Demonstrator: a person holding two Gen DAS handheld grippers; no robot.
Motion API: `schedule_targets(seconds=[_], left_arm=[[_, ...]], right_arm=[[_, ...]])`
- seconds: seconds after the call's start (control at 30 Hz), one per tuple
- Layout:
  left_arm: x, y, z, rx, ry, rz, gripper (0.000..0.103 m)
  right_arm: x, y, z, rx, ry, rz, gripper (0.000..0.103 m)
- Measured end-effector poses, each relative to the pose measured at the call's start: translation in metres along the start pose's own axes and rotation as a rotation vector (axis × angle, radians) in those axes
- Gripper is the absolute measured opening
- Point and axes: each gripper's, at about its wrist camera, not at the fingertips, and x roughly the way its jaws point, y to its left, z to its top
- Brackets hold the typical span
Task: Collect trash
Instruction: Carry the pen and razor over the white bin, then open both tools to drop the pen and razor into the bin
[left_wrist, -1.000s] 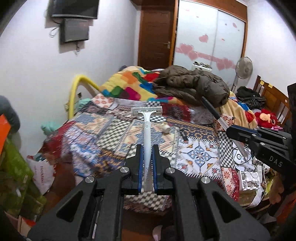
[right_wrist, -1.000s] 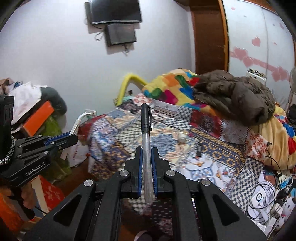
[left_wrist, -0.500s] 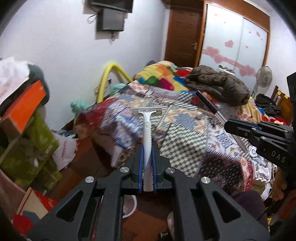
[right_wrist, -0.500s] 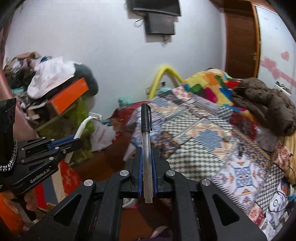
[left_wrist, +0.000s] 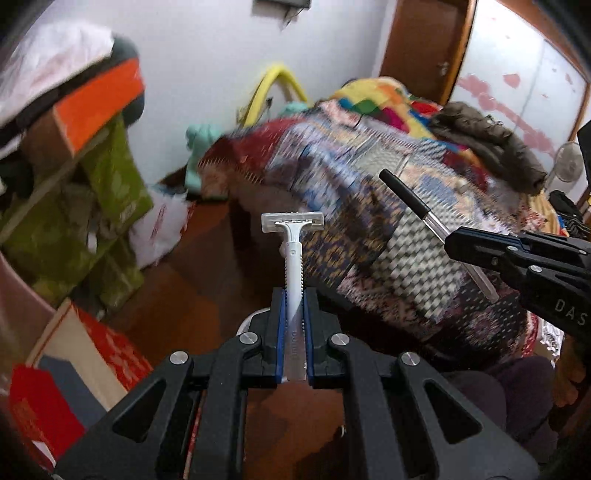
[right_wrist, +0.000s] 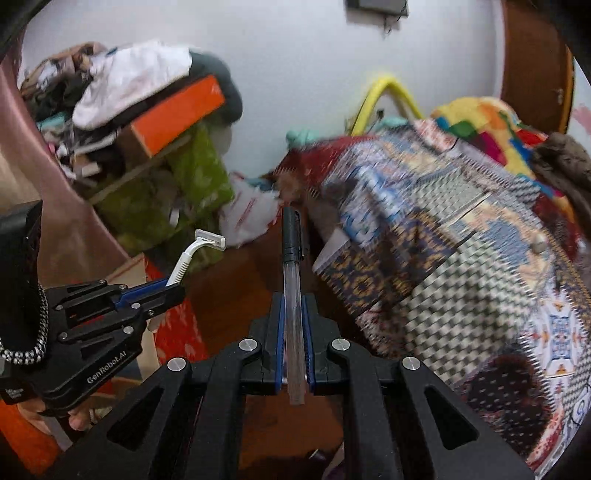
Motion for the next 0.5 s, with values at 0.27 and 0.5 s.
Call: schedule_targets(seconds=[0.27, 0.5], left_arm=[[0.071, 0.034, -0.034, -0.074, 0.172, 0.020, 0.007], [0.129, 0.046, -0.056, -0.101, 0.315, 0.032, 0.007]], right_arm=[[0.080, 0.007, -0.012, -0.008, 0.182, 0.033, 0.008], [0.145, 0.009, -0.018, -0.016, 0.319, 0.035, 0.008]])
